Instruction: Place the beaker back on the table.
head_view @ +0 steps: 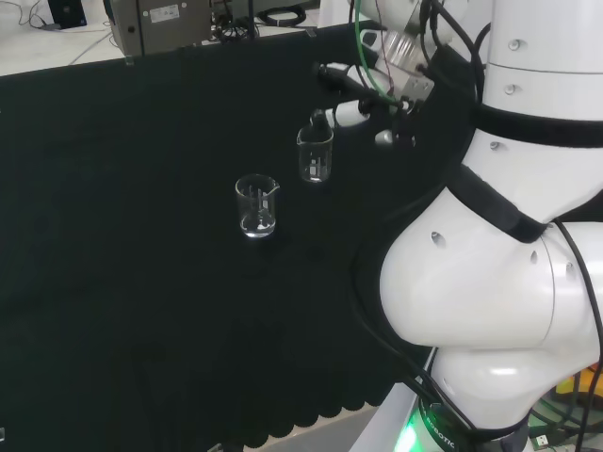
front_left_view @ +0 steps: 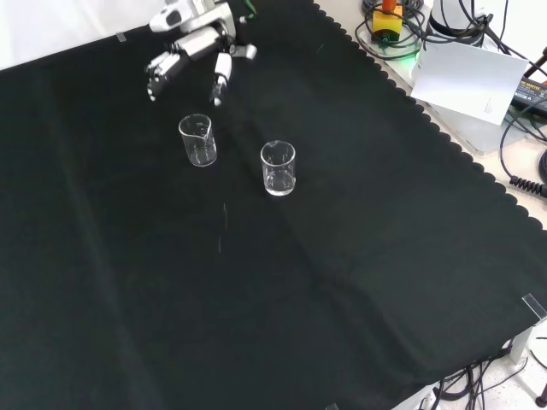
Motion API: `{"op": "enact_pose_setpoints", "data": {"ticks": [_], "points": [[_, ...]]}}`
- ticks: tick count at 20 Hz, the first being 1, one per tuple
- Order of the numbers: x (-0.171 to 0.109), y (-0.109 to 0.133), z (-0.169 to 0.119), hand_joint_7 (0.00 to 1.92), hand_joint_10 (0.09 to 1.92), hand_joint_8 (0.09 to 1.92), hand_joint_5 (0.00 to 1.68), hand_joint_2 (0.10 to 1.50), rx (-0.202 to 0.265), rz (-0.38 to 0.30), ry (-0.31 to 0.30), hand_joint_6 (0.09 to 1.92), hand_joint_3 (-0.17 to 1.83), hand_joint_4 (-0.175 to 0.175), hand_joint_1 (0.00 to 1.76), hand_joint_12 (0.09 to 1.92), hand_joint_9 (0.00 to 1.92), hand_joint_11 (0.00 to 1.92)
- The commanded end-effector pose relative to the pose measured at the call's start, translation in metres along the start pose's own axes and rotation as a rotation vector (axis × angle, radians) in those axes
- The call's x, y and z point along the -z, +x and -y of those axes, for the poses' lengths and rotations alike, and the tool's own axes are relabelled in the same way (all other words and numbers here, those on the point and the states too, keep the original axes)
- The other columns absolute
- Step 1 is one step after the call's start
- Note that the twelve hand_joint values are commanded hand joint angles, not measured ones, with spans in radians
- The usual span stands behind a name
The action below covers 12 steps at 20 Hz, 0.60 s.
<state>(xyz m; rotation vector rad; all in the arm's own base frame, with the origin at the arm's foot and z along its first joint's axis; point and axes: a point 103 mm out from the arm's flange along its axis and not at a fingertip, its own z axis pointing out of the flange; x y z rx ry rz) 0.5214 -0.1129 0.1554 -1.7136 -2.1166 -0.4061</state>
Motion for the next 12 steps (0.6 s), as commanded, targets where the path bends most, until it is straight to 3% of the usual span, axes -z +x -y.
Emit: {"op": "enact_pose_setpoints", "data": {"ticks": [1, 12], "points": [[0.066, 0.052, 0.047, 0.01, 0.09, 0.6, 0.25, 0.89, -0.052, 0.09, 0.008, 0.09, -0.17, -0.008, 0.7, 1.48, 0.47, 0.03], [0.096, 0.096, 0.086, 0.04, 0.09, 0.62, 0.23, 0.91, -0.093, 0.163, 0.069, 0.09, -0.17, -0.006, 0.68, 1.5, 0.52, 0.05]]}}
